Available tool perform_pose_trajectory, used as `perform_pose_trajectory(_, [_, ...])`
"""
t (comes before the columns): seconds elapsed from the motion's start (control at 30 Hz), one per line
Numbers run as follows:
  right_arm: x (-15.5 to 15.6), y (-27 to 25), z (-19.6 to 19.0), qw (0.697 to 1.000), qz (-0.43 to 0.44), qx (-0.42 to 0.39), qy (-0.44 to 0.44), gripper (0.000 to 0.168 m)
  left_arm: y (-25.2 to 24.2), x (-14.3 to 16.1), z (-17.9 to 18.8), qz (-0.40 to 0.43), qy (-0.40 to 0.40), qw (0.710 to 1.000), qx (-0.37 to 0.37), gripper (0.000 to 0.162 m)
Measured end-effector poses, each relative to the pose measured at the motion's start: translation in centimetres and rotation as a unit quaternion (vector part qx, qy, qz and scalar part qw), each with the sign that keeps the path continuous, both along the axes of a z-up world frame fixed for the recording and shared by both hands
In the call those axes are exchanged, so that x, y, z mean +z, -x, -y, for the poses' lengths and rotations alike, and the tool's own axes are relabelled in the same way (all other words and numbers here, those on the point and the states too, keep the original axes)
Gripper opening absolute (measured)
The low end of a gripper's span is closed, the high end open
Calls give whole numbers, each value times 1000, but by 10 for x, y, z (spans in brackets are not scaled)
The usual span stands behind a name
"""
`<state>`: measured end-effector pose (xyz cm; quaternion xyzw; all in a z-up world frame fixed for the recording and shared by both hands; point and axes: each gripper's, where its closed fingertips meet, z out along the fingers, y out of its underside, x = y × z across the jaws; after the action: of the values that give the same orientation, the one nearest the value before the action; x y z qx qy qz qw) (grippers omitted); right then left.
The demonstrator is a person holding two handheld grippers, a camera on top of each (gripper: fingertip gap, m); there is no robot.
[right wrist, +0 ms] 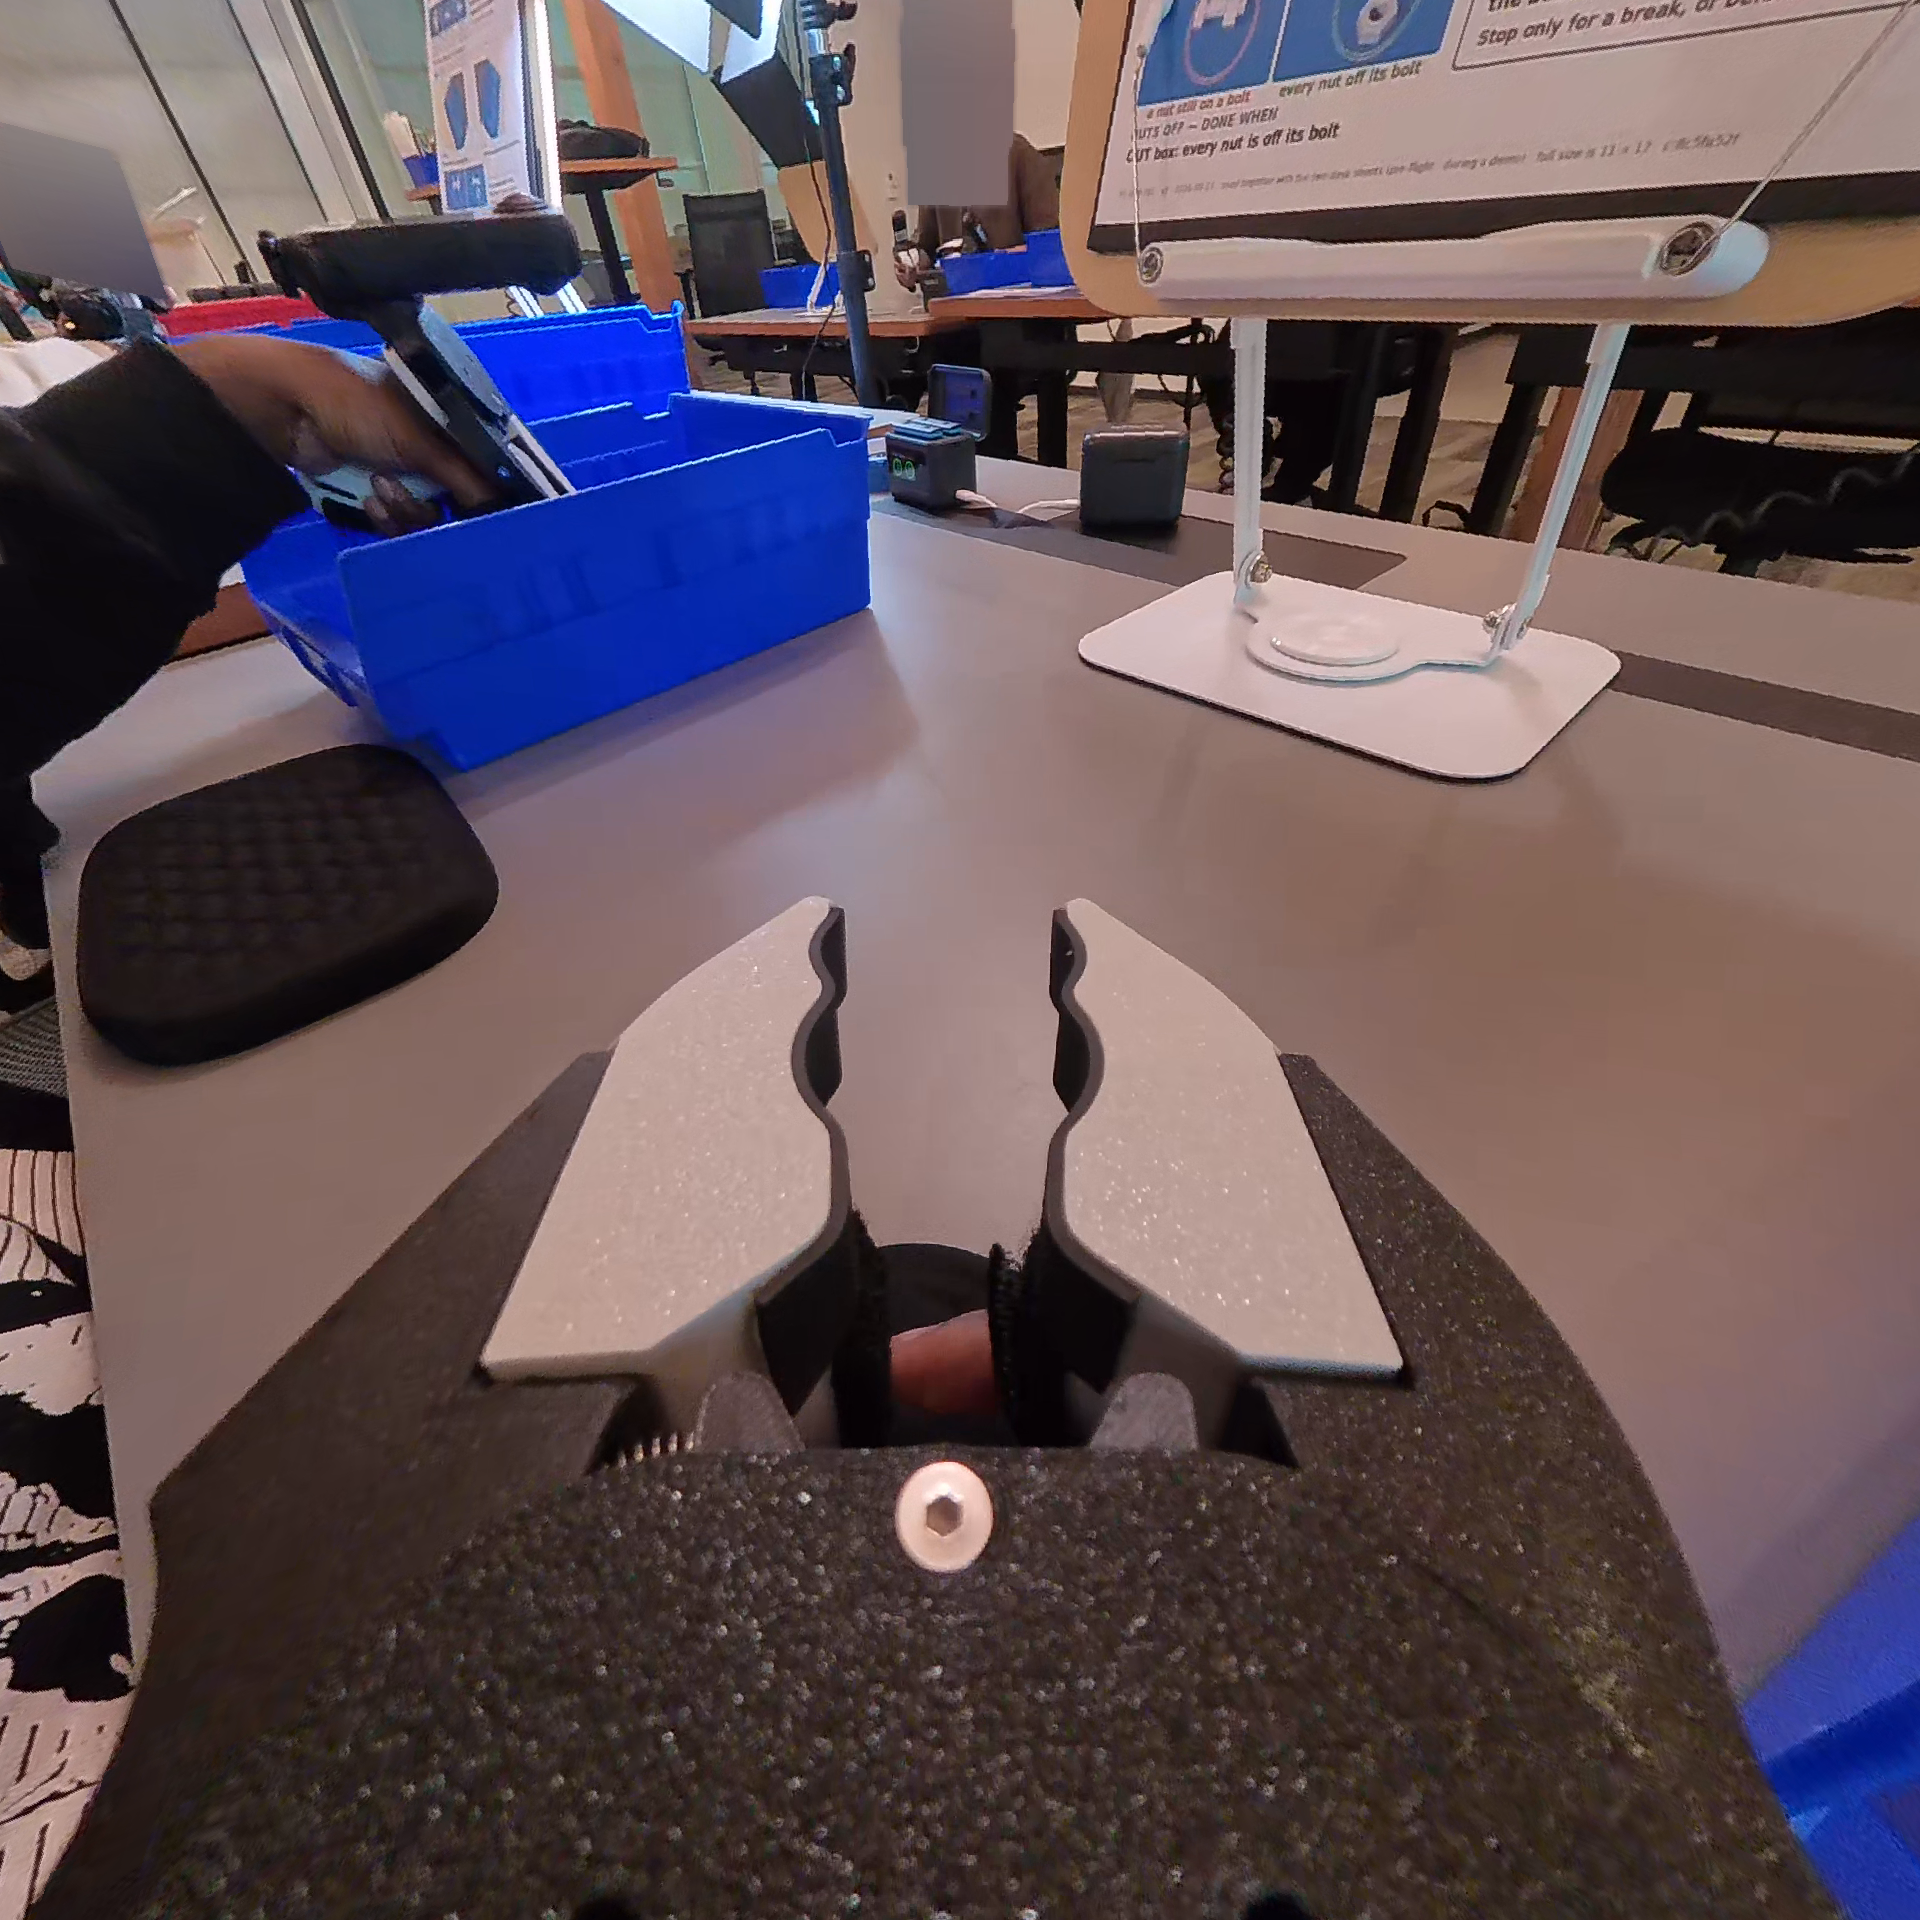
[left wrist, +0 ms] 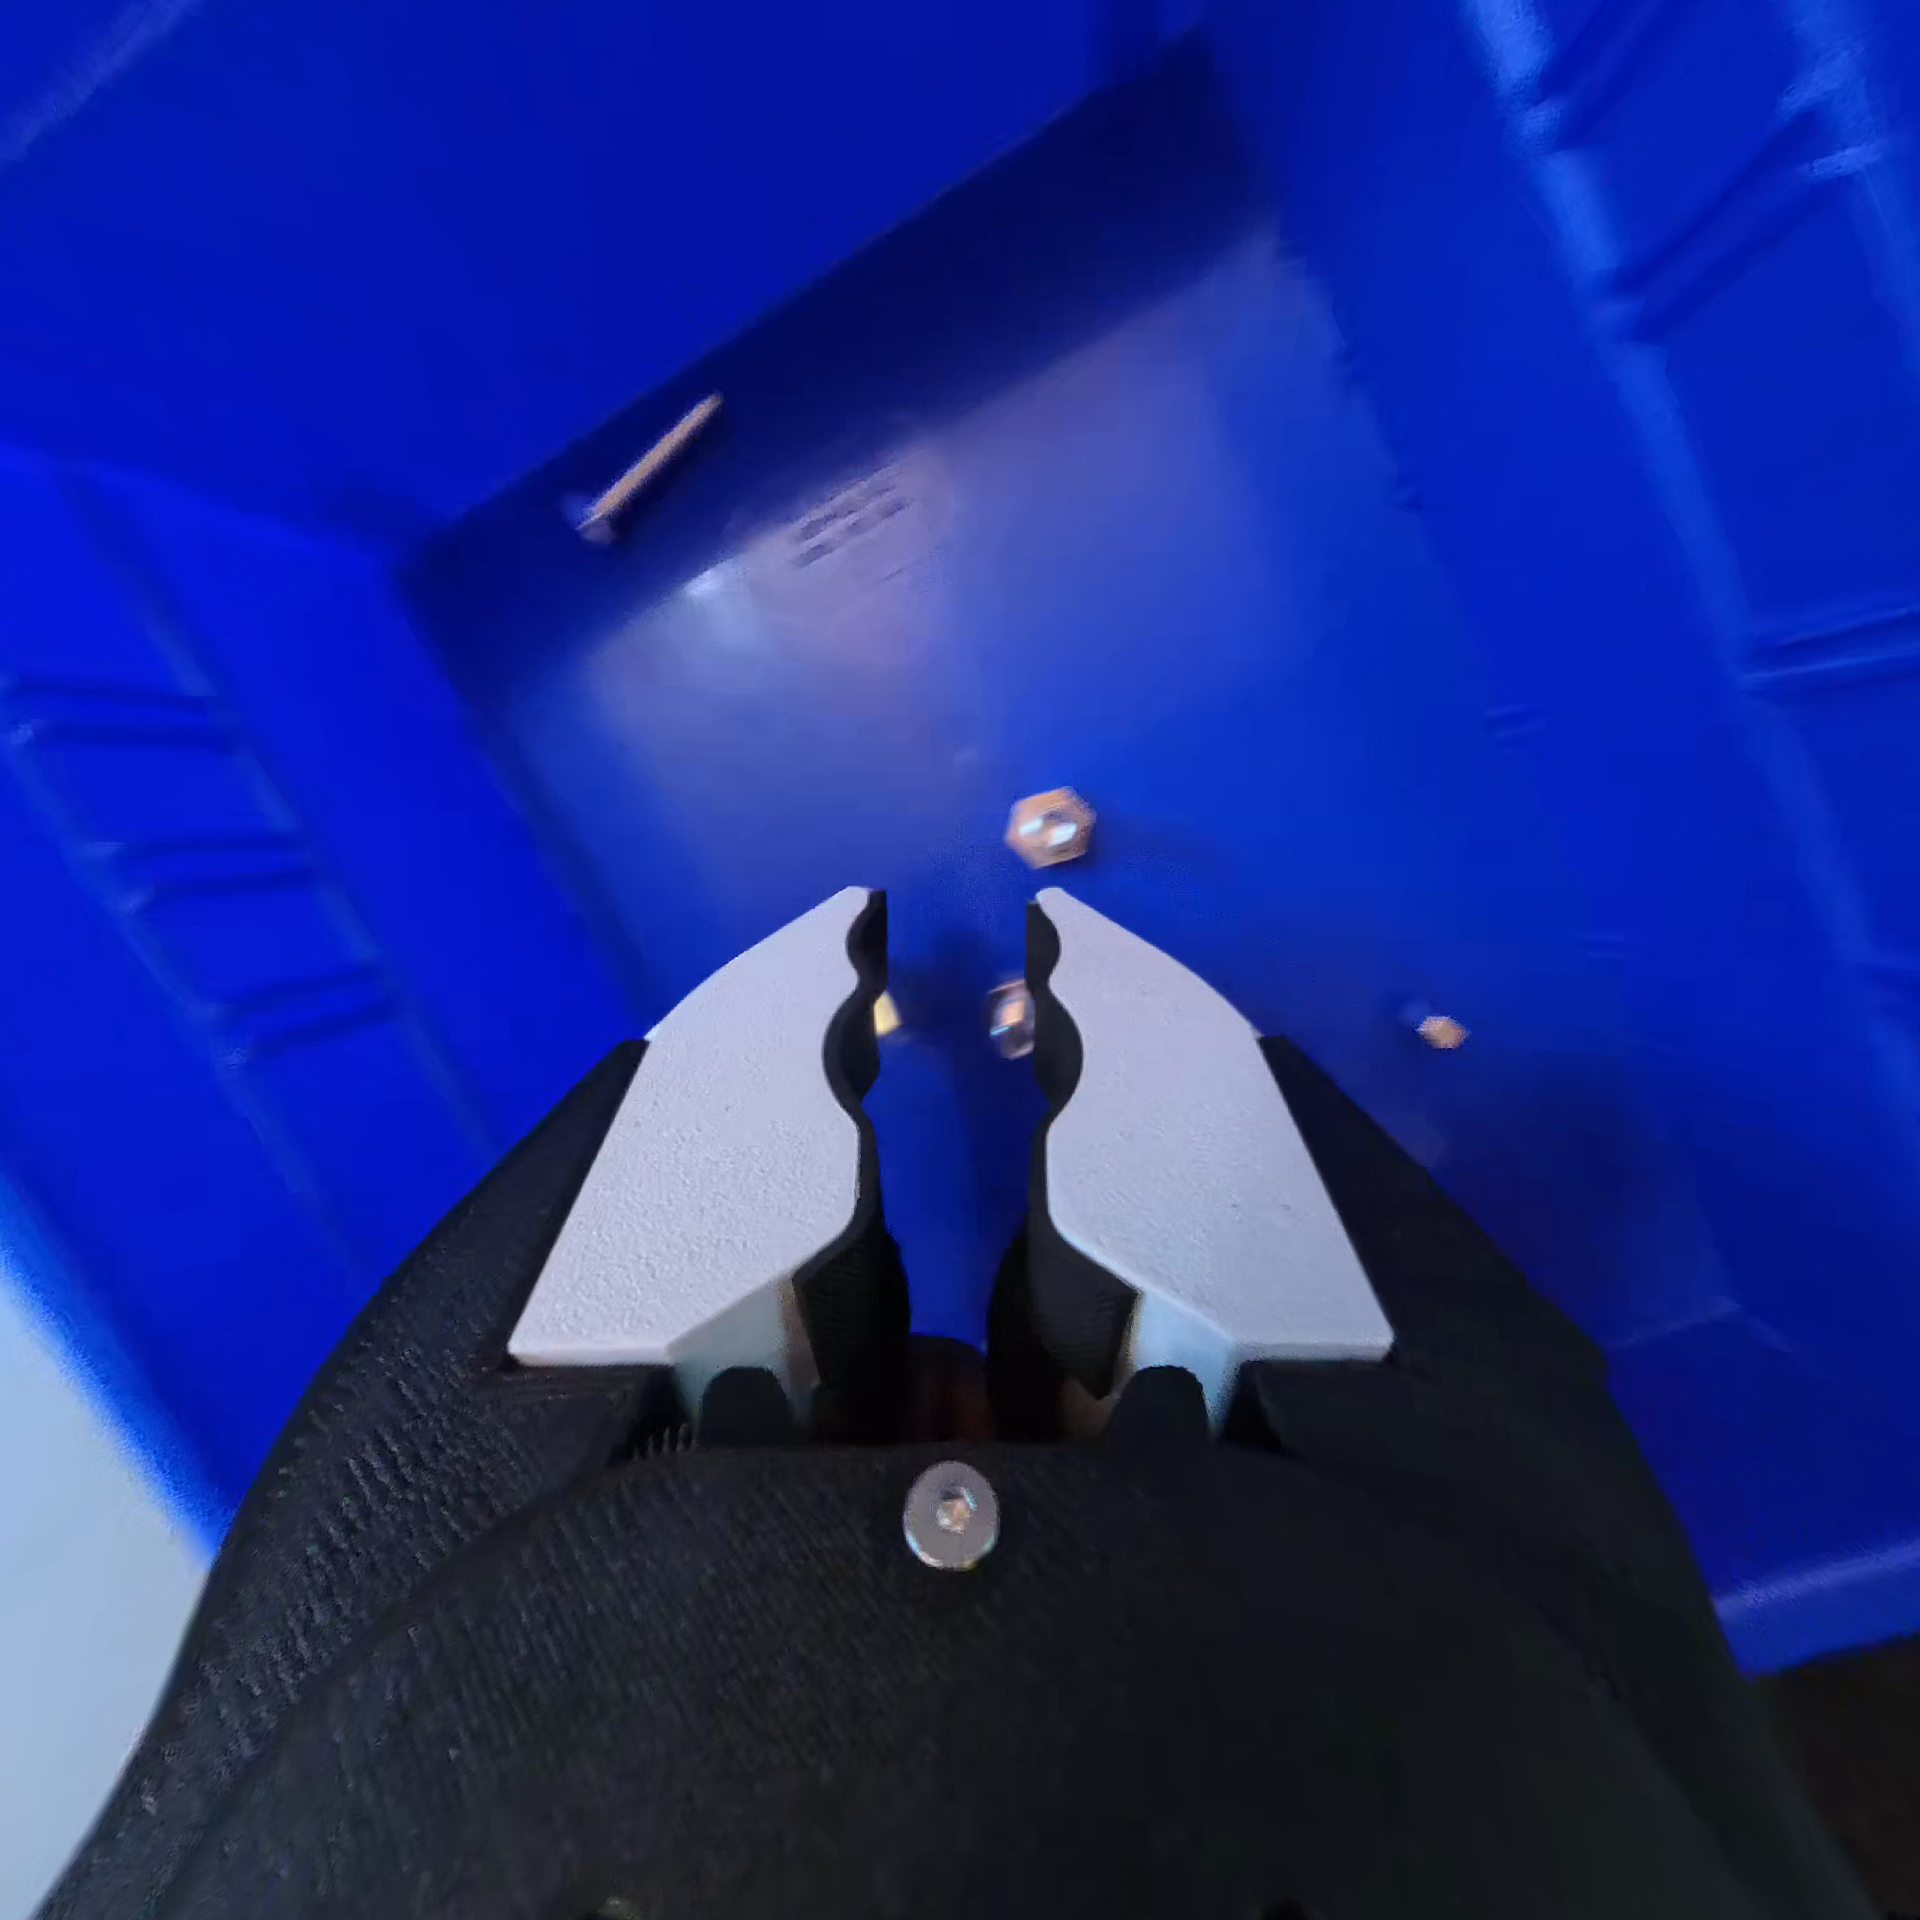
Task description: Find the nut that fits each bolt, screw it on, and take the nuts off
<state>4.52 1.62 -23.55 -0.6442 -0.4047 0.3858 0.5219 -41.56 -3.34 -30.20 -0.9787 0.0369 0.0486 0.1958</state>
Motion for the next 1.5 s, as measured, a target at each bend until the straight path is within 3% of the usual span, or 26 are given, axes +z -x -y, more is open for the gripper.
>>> perform_pose_trajectory(0.2, [-2, 1, -1, 1000, 8, -3, -3, 38, 18, 9, 14, -10, 17, 997, 73, 24])
perform_pose_trajectory(0.37, [-1, 1, 0, 1000, 6, -2, -6, 38, 8, 3, 20, 0, 50, 998, 27, 32])
perform_pose_trajectory(0.57, [3, -2, 0, 1000, -12, -4, -3, 37, 15, -8, 23, -8, 93, 995, 23, 23])
perform_pose_trajectory(0.77, [3, -4, -2, 1000, -19, -6, 2, 37, 15, -10, 21, -15, 86, 996, 8, 12])
perform_pose_trajectory(0.97, [4, -5, -3, 1000, -24, -8, 10, 37, 9, 8, 14, -29, 15, 999, -16, 7])
perform_pose_trajectory(1.07, [4, -5, -4, 1000, -24, -8, 11, 37, 2, 37, 4, -77, -85, 992, -52, 7])
perform_pose_trajectory(1.17, [2, -4, -4, 1000, -20, -7, 13, 37, -38, 91, -12, -151, -260, 942, -147, 7])
perform_pose_trajectory(1.27, [1, -2, -3, 1000, -13, 1, 17, 37, -106, 134, -13, -213, -400, 859, -240, 7])
perform_pose_trajectory(1.33, [4, 2, 0, 1000, -18, 15, 20, 37, -154, 139, -8, -261, -440, 803, -306, 7])
perform_pose_trajectory(1.5, [40, 26, 21, 991, -86, 99, 33, 30, -263, 113, 7, -319, -473, 688, -449, 6])
